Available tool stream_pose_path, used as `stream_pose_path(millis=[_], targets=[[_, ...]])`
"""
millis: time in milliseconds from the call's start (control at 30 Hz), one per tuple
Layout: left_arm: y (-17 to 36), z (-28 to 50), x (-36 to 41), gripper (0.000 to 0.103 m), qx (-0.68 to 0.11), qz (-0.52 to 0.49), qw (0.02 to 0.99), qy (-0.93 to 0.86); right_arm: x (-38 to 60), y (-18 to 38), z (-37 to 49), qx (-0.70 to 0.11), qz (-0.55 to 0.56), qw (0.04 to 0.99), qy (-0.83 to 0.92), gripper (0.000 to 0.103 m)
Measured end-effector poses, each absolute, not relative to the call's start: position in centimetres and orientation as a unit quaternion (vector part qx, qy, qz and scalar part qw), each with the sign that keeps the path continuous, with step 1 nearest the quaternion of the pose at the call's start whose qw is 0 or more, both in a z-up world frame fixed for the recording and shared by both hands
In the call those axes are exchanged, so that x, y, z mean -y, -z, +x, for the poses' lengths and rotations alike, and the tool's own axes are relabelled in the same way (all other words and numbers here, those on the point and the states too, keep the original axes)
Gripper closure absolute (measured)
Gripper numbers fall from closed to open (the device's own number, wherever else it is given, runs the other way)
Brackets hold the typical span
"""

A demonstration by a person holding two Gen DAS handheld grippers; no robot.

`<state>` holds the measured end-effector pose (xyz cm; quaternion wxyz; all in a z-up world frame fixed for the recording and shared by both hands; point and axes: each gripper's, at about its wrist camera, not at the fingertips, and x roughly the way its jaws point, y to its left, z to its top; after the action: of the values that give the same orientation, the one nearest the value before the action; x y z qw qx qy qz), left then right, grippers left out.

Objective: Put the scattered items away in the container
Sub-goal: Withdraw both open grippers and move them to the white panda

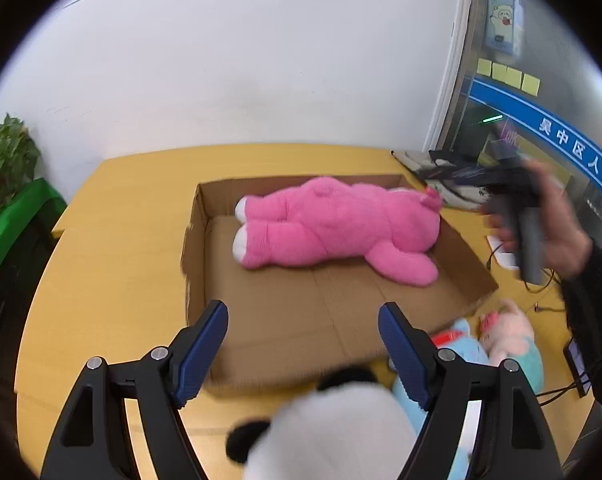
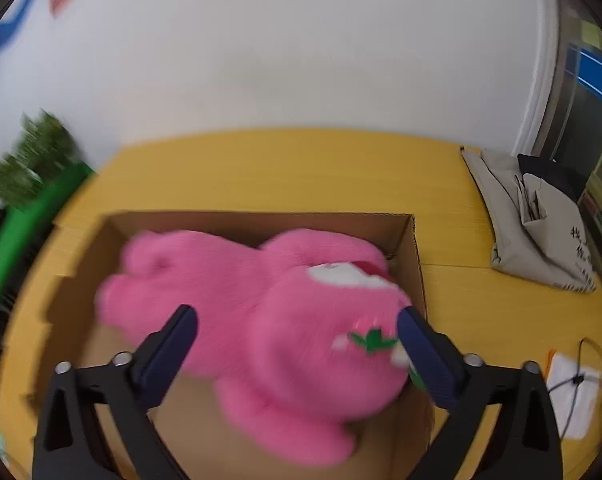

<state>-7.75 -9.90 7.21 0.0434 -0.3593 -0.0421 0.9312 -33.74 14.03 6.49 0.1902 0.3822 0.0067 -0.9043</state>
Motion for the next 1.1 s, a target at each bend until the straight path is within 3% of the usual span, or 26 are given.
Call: stream_pose_path(millis=[233, 467, 1100], targets=[[-4.1, -2.3, 7.7, 0.025, 0.086, -0.375, 0.072, -0.92, -18.5, -8.5, -15.9, 0.01, 0.316, 0.26, 0.912, 0.0], [-1.6, 0.3, 7.6, 0.025, 0.152, -0.386, 0.079, -0.906, -20.1, -5.4, -7.3, -0.012, 0.316, 0.287, 0.904, 0.0], [-0.7, 0.9, 5.2, 0.025, 0.136, -0.389, 0.06, -0.909, -20.3, -0.1, -6.0, -0.023, 0.372, 0.198, 0.907, 0.0]])
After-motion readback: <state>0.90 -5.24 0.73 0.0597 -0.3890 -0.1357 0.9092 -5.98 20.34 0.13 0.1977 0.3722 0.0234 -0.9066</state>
